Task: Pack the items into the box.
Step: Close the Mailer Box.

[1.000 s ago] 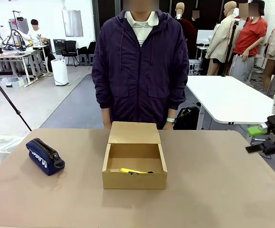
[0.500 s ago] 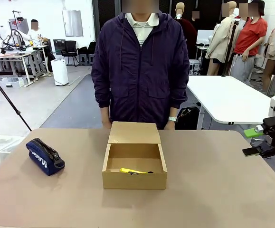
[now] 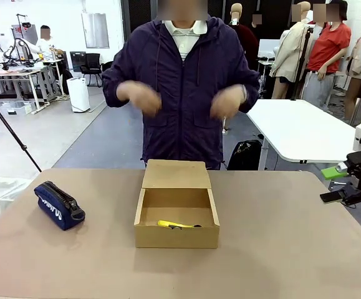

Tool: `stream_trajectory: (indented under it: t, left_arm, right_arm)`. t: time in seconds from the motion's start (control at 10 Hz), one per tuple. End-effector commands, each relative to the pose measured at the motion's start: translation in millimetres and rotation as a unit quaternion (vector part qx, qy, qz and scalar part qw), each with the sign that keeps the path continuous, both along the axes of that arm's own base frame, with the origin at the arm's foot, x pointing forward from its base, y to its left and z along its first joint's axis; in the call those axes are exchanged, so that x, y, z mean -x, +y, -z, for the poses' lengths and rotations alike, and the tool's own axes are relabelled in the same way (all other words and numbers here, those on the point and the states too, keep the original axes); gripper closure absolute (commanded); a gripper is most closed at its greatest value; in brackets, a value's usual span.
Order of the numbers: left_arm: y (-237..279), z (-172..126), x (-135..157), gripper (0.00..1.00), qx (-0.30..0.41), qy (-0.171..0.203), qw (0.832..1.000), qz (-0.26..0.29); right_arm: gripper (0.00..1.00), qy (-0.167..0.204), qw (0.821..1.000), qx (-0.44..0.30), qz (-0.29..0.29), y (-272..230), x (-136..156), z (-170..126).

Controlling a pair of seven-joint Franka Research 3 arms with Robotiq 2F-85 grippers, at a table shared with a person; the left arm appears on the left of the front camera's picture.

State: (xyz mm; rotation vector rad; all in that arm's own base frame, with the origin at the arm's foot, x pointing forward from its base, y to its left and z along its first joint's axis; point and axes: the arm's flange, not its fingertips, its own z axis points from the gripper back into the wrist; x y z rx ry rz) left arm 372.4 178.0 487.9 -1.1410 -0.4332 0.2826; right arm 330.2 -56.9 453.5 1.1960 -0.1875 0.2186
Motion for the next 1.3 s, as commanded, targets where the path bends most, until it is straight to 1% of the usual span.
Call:
stream_trajectory:
  t: [0.0,1.0,1.1,1.2]
  left_arm:
    - [1,-1,2,0.0,-0.003,-0.005,1.0,0.008]
    - [1,-1,2,0.0,-0.003,-0.005,1.0,0.008]
    - [0,0,0,0.0,0.0,0.0,1.0,0.0]
    - [-30,-7,-26,0.0,-0.028,0.025,0.999,0.039]
  right_arm:
    - [0.0,-0.005,1.0,0.0,-0.008,-3,0,-3]
    - [0.0,-0.005,1.0,0.0,-0.008,-3,0,-3]
    - [0.0,0.0,1.0,0.0,0.0,0,0,0]
    - [0.0,-0.003,0.999,0.03,0.017,30,-32,-3]
